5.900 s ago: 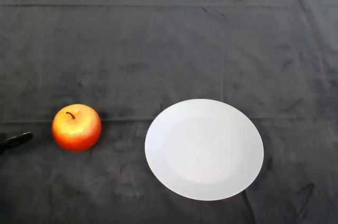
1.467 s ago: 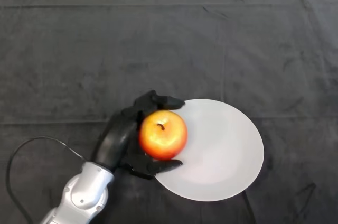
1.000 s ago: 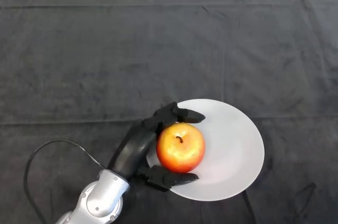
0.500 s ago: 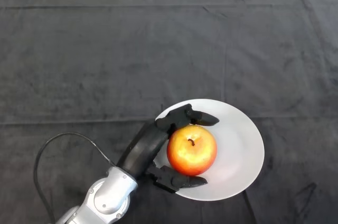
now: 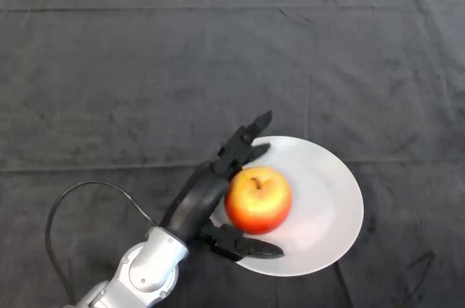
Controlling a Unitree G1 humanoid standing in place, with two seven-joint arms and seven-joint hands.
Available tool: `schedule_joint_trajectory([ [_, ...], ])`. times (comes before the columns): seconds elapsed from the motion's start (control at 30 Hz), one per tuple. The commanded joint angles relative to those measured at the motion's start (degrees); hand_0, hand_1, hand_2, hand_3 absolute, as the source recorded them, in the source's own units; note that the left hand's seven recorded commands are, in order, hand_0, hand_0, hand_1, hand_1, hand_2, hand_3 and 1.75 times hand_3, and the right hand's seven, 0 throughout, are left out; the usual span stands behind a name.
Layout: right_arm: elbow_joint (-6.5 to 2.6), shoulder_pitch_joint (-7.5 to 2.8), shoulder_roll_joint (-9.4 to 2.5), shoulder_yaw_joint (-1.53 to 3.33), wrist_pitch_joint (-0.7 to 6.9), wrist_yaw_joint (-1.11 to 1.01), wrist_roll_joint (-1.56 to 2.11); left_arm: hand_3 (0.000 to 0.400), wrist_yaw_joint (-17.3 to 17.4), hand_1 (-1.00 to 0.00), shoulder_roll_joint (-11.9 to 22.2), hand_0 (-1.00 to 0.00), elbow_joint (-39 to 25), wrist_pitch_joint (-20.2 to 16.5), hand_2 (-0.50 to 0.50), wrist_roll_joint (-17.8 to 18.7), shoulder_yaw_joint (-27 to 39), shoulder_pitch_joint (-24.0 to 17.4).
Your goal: Move the apple to the plate
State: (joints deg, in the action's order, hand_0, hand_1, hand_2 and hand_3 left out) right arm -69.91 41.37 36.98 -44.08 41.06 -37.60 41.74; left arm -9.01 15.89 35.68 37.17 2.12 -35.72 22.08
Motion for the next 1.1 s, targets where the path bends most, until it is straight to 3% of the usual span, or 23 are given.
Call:
schedule_joint_trajectory([
  [0.03, 1.05, 0.35, 0.81, -0.82, -0.16, 0.30, 1.25, 0.000, -0.70, 0.00, 1.94, 0.00, 2.49, 0.10, 0.00, -0.66, -2.23, 1.70],
  [0.27, 1.04, 0.35, 0.81, -0.82, -0.16, 0.29, 1.25, 0.000, -0.34, 0.00, 2.85, 0.00, 1.26, -0.35, 0.00, -0.29, -1.53, 1.77],
  [0.47, 1.04, 0.35, 0.81, -0.81, -0.17, 0.29, 1.24, 0.000, 1.09, 0.00, 5.78, 0.00, -1.56, 0.30, 0.00, 1.31, 1.56, 1.27],
  [0.77, 1.07, 0.34, 0.79, -0.80, -0.18, 0.30, 1.24, 0.000, 1.56, 0.00, 9.65, 0.00, -2.35, 4.62, 0.00, 3.70, 8.59, -0.70],
  [1.1, 1.07, 0.34, 0.80, -0.80, -0.19, 0.29, 1.24, 0.000, 1.70, 0.00, 11.18, 0.00, 1.30, 8.61, 0.00, 6.03, 15.59, -1.83],
])
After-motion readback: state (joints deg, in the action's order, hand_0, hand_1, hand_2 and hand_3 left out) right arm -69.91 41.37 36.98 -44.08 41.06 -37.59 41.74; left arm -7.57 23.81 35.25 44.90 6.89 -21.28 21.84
